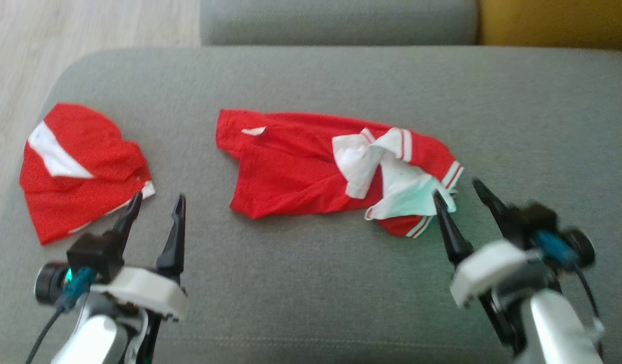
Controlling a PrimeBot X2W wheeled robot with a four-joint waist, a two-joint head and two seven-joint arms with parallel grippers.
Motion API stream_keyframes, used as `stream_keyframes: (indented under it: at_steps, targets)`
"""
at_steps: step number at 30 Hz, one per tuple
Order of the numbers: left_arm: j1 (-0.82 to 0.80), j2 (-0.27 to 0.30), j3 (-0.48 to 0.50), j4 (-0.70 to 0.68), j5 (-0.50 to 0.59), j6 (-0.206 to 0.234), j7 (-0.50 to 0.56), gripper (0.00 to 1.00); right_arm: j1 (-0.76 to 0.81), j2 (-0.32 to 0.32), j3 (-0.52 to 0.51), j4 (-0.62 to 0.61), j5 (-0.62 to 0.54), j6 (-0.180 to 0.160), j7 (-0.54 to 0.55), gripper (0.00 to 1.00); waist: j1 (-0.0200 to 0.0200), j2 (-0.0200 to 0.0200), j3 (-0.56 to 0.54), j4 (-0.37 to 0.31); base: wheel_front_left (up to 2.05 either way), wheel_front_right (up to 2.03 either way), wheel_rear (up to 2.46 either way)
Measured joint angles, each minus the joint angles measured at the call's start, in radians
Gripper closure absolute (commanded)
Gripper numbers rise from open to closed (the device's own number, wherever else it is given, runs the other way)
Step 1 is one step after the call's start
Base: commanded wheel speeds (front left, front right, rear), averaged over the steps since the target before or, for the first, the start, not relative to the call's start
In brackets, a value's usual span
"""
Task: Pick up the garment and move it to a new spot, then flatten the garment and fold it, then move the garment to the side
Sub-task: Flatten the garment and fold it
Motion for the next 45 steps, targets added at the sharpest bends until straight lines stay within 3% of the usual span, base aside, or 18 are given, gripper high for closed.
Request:
stream_keyframes:
  at_steps: [8, 14, 15, 16, 17, 21, 25, 33, 37, 42, 43, 44, 45]
  targets:
    - [-0.109, -0.025, -0.018, 0.021, 0.008, -0.040, -0.023, 0.00, -0.248, -0.028, 0.088, 0.191, -0.079, 0.000, 0.081, 0.00, 0.0000, 0.0000, 0.091, 0.063, 0.00, 0.00, 0.00]
    - [-0.155, -0.056, -0.026, 0.063, 0.008, -0.050, -0.049, 0.00, -0.383, -0.045, 0.100, 0.342, -0.131, 0.000, 0.094, 0.00, 0.0000, 0.0000, 0.141, 0.111, 0.00, 0.00, 0.00]
    - [-0.159, -0.059, -0.026, 0.070, 0.008, -0.058, -0.052, 0.00, -0.398, -0.045, 0.099, 0.361, -0.132, 0.000, 0.091, 0.04, 0.0001, 0.0000, 0.146, 0.116, 0.00, 0.00, 0.00]
    - [-0.161, -0.061, -0.026, 0.073, 0.008, -0.058, -0.053, 0.00, -0.411, -0.045, 0.092, 0.376, -0.140, 0.000, 0.083, 0.58, 0.0001, 0.0000, 0.151, 0.119, 0.00, 0.00, 0.00]
    - [-0.161, -0.063, -0.026, 0.077, 0.008, -0.058, -0.055, 0.00, -0.421, -0.045, 0.084, 0.387, -0.147, 0.000, 0.077, 1.00, 0.0001, 0.0000, 0.153, 0.120, 0.00, 0.00, 0.00]
    - [-0.161, -0.068, -0.024, 0.092, 0.008, -0.063, -0.066, 0.00, -0.432, -0.040, 0.043, 0.388, -0.135, 0.000, 0.015, 1.00, 0.0001, 0.0000, 0.152, 0.104, 0.00, 0.00, 0.00]
    - [-0.161, -0.068, -0.018, 0.096, 0.010, -0.062, -0.066, 0.00, -0.416, -0.029, 0.010, 0.302, -0.102, 0.000, -0.014, 1.00, 0.0000, 0.0000, 0.144, 0.080, 0.00, 0.00, 0.00]
    - [-0.159, -0.061, -0.012, 0.092, 0.016, -0.057, -0.067, 0.00, -0.225, -0.014, -0.136, 0.123, -0.029, 0.000, 0.003, 1.00, 0.0000, 0.0000, 0.127, 0.036, 0.00, 0.00, 0.00]
    - [-0.156, -0.058, -0.010, 0.084, 0.016, -0.056, -0.067, 0.00, -0.155, -0.010, -0.227, 0.131, 0.019, 0.000, 0.026, 1.00, 0.0000, 0.0000, 0.128, 0.025, 0.00, 0.00, 0.00]
    - [-0.155, -0.053, -0.008, 0.077, 0.016, -0.053, -0.067, 0.00, -0.167, -0.001, -0.286, 0.242, 0.044, 0.000, 0.024, 1.00, 0.0000, 0.0000, 0.139, 0.017, 0.00, 0.00, 0.00]
    - [-0.155, -0.053, -0.007, 0.076, 0.016, -0.048, -0.067, 0.00, -0.179, 0.000, -0.298, 0.275, 0.049, 0.000, 0.024, 0.86, 0.0000, 0.0000, 0.141, 0.015, 0.00, 0.00, 0.00]
    - [-0.155, -0.052, -0.007, 0.075, 0.016, -0.048, -0.067, 0.00, -0.192, 0.000, -0.310, 0.302, 0.048, 0.000, 0.021, 0.60, 0.0000, 0.0000, 0.143, 0.014, 0.00, 0.00, 0.00]
    - [-0.156, -0.052, -0.007, 0.075, 0.016, -0.048, -0.067, 0.00, -0.205, 0.000, -0.318, 0.325, 0.047, 0.000, 0.009, 0.00, 0.0000, 0.0000, 0.145, 0.014, 0.00, 0.00, 0.00]
